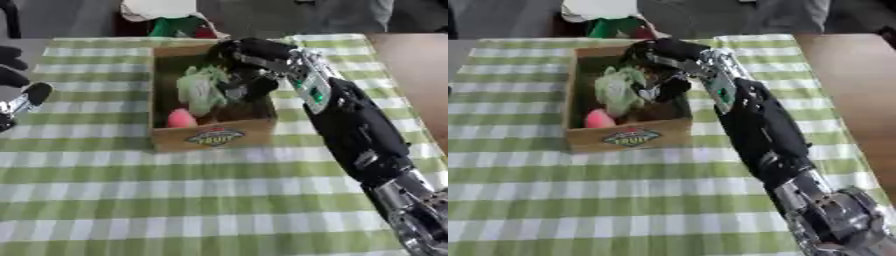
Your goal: Pick up objects on the table and place them in the box.
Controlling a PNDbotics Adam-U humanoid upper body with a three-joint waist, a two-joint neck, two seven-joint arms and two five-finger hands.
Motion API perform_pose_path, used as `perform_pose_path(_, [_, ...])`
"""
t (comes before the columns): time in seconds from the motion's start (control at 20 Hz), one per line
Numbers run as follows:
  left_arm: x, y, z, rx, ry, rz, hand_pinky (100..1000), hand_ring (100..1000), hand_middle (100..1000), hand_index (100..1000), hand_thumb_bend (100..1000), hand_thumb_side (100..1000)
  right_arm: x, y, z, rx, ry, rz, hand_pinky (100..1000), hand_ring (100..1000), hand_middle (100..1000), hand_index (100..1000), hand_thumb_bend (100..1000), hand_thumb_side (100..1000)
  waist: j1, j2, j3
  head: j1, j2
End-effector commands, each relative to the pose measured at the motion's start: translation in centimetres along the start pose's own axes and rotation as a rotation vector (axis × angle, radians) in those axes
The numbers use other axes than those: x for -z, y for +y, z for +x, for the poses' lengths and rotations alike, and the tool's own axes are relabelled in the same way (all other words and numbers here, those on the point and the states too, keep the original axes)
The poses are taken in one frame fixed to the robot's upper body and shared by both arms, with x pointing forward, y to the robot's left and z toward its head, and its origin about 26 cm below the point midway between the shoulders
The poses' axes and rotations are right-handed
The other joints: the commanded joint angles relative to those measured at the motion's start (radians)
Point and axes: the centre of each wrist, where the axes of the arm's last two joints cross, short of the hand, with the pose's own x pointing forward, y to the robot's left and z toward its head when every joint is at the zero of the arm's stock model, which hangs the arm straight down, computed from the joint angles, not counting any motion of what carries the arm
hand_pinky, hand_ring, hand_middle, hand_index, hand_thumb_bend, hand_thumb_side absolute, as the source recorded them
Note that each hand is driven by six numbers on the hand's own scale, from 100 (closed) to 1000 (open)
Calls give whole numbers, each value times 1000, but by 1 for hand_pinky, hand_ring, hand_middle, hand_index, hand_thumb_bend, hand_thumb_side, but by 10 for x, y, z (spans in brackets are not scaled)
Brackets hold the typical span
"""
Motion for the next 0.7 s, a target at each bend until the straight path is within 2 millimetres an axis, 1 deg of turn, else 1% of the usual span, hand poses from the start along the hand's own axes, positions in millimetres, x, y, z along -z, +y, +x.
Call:
perform_pose_path(0.05, [2,7,8,14,-25,13,668,579,600,763,616,366,-2,-18,0,-28,-2,-33,823,957,888,925,100,495,4,-14,0,2,-1])
perform_pose_path(0.55, [2,7,8,14,-25,13,668,579,600,763,616,366,-2,-18,0,-27,-2,-33,823,957,888,925,100,495,4,-14,0,2,-1])
perform_pose_path(0.6, [2,7,8,14,-24,13,668,579,600,764,615,366,-2,-18,0,-27,-2,-33,829,965,904,931,100,503,4,-14,0,3,-1])
perform_pose_path(0.65, [1,7,7,14,-23,16,669,579,601,763,615,365,-3,-19,-1,-26,-1,-42,835,974,913,936,100,457,5,-14,0,5,0])
perform_pose_path(0.7, [1,8,7,14,-20,20,669,579,601,763,615,365,-6,-21,-1,-25,0,-61,835,973,913,936,100,452,5,-15,-1,6,1])
